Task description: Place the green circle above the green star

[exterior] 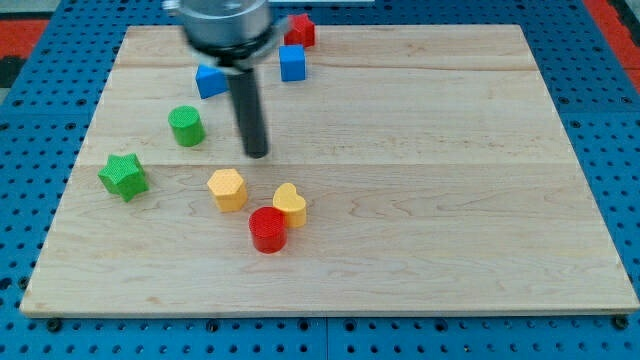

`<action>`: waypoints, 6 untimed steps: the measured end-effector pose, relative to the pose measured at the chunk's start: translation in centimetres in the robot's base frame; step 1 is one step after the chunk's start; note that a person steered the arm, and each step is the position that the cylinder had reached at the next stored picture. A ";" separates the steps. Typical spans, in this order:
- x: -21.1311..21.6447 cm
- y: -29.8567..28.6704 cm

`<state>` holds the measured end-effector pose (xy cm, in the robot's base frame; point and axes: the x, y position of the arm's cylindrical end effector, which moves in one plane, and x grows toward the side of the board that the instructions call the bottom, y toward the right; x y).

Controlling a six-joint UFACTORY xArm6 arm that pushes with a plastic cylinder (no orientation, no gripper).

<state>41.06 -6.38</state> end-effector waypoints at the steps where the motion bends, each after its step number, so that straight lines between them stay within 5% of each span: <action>1: -3.1 -9.7; 2: -3.5 -12.6; 4: -1.6 -0.5; 6: 10.2 9.8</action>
